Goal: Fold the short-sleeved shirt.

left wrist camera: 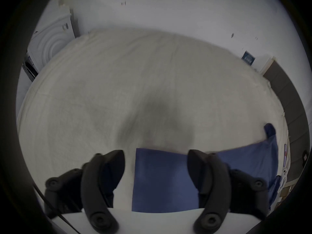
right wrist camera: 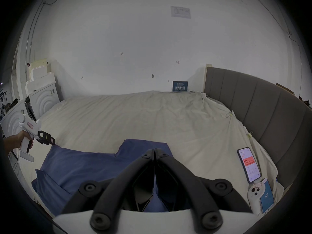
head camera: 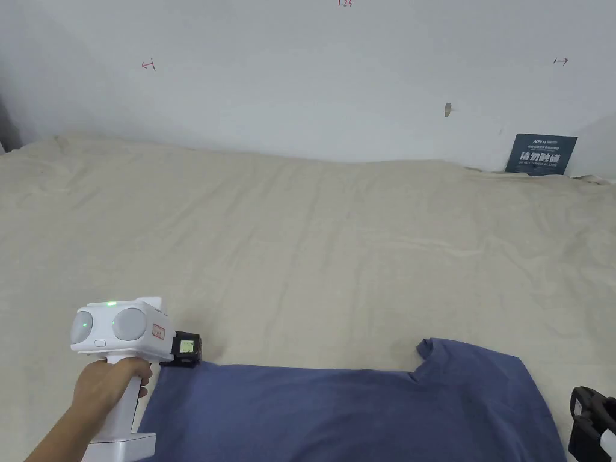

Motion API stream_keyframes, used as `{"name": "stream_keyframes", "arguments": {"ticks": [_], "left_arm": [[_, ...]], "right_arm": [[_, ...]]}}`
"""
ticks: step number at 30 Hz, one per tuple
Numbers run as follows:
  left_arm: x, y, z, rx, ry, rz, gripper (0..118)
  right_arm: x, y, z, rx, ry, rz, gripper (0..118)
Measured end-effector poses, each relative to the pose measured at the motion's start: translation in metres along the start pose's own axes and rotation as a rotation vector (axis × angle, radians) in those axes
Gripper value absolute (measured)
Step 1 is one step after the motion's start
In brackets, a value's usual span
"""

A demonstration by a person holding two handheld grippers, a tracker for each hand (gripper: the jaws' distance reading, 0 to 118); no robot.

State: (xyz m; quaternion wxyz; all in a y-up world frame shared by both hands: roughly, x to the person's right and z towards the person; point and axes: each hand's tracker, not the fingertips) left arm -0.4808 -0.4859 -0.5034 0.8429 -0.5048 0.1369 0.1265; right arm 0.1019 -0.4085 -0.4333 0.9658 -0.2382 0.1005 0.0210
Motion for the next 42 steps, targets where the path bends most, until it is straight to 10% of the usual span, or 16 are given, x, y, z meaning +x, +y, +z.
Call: {"name": "stream_keyframes", "arguments": {"ticks": [8, 13, 18, 25, 29, 34, 39, 42], "left_arm": [[0.01, -0.01, -0.025, -0.002, 0.036, -0.073, 65], [0.012, -0.013, -0.012, 0.035, -0.003, -0.135, 1], [0.022, -0.023, 0.009, 0.107, -0.038, -0.15, 0], [0.02, -0.028, 0.067, 0.216, -0.129, -0.193, 0], [0.015, -0.028, 0.082, 0.235, -0.159, -0.184, 0], [0.016, -0.031, 0.089, 0.239, -0.154, -0.184, 0], [0.016, -0.036, 0.091, 0.231, -0.15, -0.163, 0], [0.015, -0.041, 0.091, 0.225, -0.143, -0.145, 0]], "right_arm": [[-0.002, -0.006, -0.016, -0.047, 0.003, 0.017, 0], [0.003, -0.004, -0.032, -0.074, 0.019, -0.013, 0], [0.014, 0.009, -0.08, -0.156, 0.029, -0.048, 2], [0.032, 0.008, -0.166, -0.352, 0.031, -0.062, 67], [0.039, -0.001, -0.204, -0.438, -0.007, -0.119, 71], [0.026, -0.007, -0.219, -0.503, -0.02, -0.059, 62], [0.008, -0.007, -0.21, -0.511, 0.037, -0.014, 2], [0.0, -0.002, -0.196, -0.49, 0.007, 0.028, 2]]}}
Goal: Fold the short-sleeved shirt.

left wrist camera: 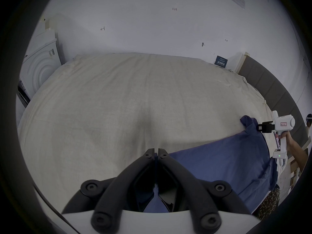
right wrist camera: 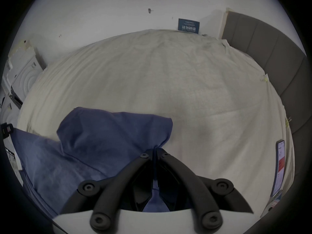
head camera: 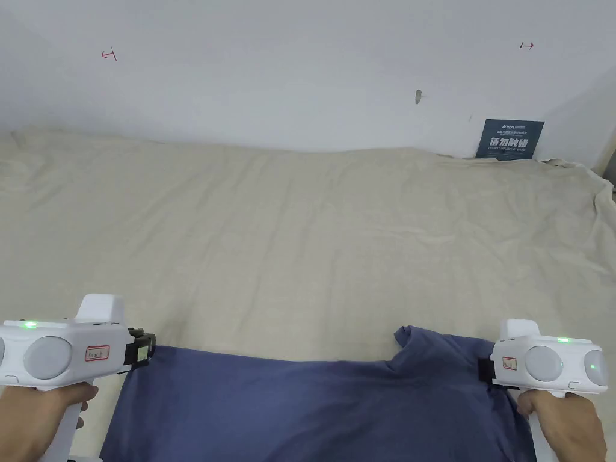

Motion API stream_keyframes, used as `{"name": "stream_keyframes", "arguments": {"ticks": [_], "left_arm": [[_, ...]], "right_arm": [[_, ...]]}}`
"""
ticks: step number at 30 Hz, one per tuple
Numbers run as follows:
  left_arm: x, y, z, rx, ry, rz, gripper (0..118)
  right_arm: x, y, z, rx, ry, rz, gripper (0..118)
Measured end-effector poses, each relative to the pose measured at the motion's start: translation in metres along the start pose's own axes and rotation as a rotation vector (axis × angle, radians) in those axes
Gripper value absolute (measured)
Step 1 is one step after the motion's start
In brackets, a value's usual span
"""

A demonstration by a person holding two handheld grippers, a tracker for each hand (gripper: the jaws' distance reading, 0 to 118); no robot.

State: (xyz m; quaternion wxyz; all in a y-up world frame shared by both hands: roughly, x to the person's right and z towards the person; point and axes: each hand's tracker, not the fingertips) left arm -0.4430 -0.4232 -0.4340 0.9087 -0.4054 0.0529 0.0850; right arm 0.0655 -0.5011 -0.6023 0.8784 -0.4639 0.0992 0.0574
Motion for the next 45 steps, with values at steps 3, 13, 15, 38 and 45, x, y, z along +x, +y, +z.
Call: {"name": "stream_keyframes", "arguments": {"ticks": [3, 13, 15, 38, 45], "left_arm": [[-0.001, -0.006, 0.005, 0.0, 0.015, 0.018, 0], [-0.012, -0.03, 0.056, 0.016, 0.056, 0.088, 0], [-0.012, -0.04, 0.073, 0.021, 0.057, 0.09, 0], [-0.024, -0.213, 0.092, -0.125, 0.086, 0.059, 0], [-0.023, -0.23, 0.087, -0.11, 0.125, 0.065, 0]], "right_arm": [[0.005, -0.003, 0.038, 0.091, 0.034, -0.025, 2], [0.03, -0.052, 0.194, 0.315, 0.17, -0.027, 2], [0.034, -0.07, 0.217, 0.331, 0.187, -0.034, 2], [0.045, -0.269, 0.183, 0.105, 0.101, -0.1, 2], [0.033, -0.28, 0.17, 0.071, 0.058, -0.146, 2]]}}
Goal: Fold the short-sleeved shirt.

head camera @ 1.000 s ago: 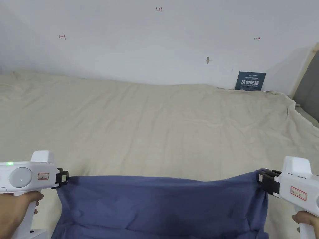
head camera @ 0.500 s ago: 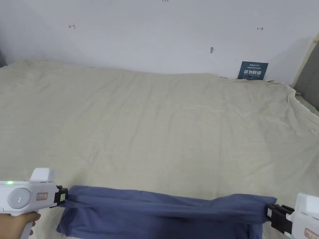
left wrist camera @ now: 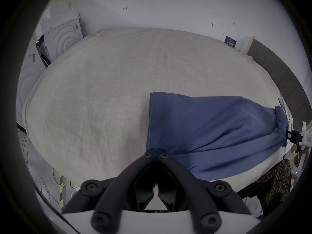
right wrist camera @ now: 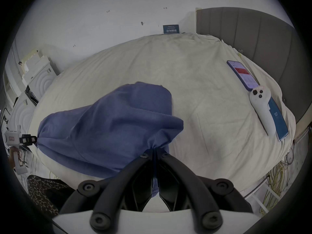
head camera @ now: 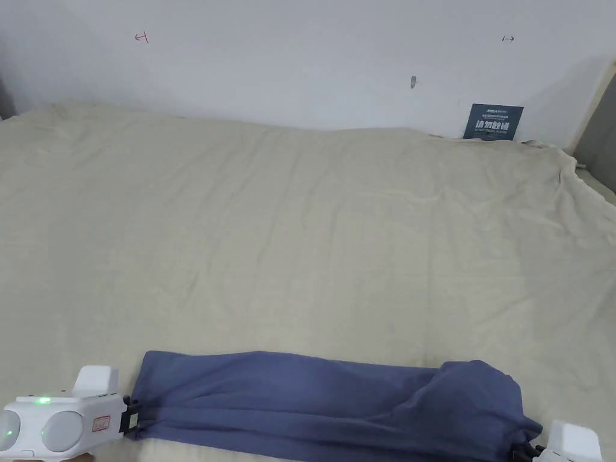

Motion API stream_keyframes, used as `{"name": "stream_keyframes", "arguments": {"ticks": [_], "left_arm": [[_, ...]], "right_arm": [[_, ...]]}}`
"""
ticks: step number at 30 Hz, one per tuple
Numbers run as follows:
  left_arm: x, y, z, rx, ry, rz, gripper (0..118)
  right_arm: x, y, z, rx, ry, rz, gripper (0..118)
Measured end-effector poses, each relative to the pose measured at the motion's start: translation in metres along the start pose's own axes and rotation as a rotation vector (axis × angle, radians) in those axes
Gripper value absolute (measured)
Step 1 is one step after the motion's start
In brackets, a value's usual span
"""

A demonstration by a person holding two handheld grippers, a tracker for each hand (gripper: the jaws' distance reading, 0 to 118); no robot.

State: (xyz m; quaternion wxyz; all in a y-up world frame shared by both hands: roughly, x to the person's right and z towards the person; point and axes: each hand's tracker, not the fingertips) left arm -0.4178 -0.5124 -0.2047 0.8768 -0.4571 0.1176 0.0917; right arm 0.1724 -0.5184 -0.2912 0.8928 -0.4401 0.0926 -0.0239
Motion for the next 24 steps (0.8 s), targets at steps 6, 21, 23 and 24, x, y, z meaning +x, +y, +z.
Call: {"name": "stream_keyframes", "arguments": {"ticks": [6, 21, 23, 24], "left_arm": [[-0.004, 0.012, 0.02, 0.033, -0.041, 0.137, 72], [0.06, 0.08, 0.158, 0.587, 0.0, 0.068, 101], [0.065, 0.082, 0.157, 0.633, 0.032, 0.056, 98], [0.069, 0.081, 0.158, 0.66, 0.039, 0.043, 94]], "right_arm": [[-0.018, 0.012, 0.036, 0.057, -0.037, 0.007, 68], [-0.089, 0.101, 0.143, 0.586, -0.097, 0.155, 87], [-0.098, 0.103, 0.147, 0.627, -0.113, 0.171, 86], [-0.102, 0.103, 0.148, 0.642, -0.12, 0.176, 83]]}}
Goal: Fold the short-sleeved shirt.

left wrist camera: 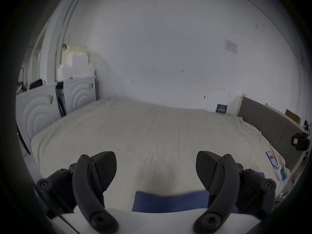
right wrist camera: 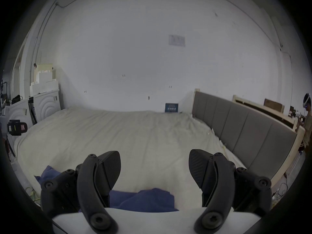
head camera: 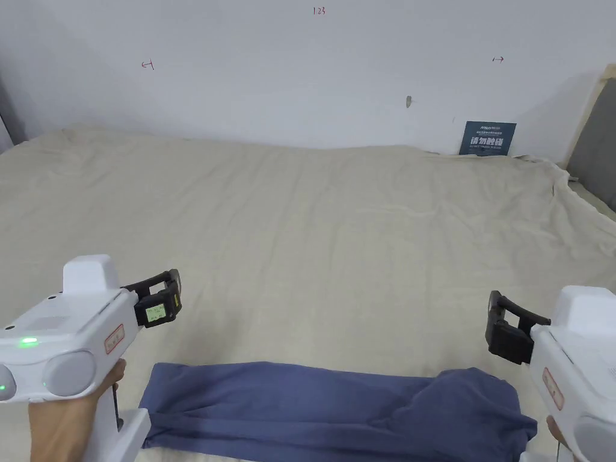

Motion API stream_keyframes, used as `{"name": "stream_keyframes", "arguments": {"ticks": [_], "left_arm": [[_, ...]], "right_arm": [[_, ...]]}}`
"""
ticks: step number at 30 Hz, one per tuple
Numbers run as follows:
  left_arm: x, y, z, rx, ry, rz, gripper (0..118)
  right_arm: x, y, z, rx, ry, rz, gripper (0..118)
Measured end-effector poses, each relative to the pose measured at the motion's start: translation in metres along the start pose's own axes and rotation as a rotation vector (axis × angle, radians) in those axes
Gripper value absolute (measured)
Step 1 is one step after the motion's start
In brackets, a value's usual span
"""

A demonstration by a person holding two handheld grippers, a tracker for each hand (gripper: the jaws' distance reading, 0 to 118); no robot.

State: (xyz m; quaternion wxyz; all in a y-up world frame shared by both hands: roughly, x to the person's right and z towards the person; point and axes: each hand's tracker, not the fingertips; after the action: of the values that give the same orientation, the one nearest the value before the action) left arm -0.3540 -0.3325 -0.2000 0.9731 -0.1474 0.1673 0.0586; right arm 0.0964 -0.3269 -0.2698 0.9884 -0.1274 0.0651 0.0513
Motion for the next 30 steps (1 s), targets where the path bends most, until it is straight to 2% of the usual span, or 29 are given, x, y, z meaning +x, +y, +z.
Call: {"name": "stream_keyframes", "arguments": {"ticks": [2, 4, 5, 6, 7, 8, 21, 24, 29, 30], "left_arm": [[0.006, -0.002, 0.003, 0.045, -0.009, -0.019, 92], [0.011, -0.006, 0.005, 0.08, -0.018, -0.052, 72], [0.013, -0.008, 0.007, 0.093, -0.024, -0.07, 55], [0.015, -0.01, 0.008, 0.107, -0.027, -0.08, 21], [0.016, -0.011, 0.006, 0.1, -0.033, -0.084, 0], [0.016, -0.013, 0.007, 0.101, -0.04, -0.088, 0], [-0.009, -0.023, -0.017, -0.058, -0.098, -0.03, 0], [-0.027, -0.024, -0.033, -0.163, -0.182, 0.05, 0], [-0.072, -0.033, -0.068, -0.348, -0.31, 0.285, 0], [-0.081, -0.038, -0.074, -0.37, -0.321, 0.292, 0]], "right_arm": [[-0.004, 0.001, 0.0, 0.02, -0.01, 0.003, 81], [-0.007, 0.001, 0.002, 0.038, -0.014, 0.004, 63], [-0.009, 0.0, 0.002, 0.045, -0.021, 0.005, 50], [-0.008, 0.0, 0.001, 0.048, -0.02, 0.006, 31], [-0.008, 0.0, 0.001, 0.05, -0.018, 0.005, 13], [-0.007, -0.001, 0.001, 0.054, -0.012, -0.006, 0], [-0.005, -0.004, -0.002, 0.052, 0.016, -0.006, 0], [-0.004, -0.005, -0.005, 0.047, 0.015, -0.004, 0], [-0.002, -0.008, -0.01, 0.027, 0.011, 0.006, 0], [-0.002, -0.009, -0.012, 0.02, 0.009, 0.005, 0]]}}
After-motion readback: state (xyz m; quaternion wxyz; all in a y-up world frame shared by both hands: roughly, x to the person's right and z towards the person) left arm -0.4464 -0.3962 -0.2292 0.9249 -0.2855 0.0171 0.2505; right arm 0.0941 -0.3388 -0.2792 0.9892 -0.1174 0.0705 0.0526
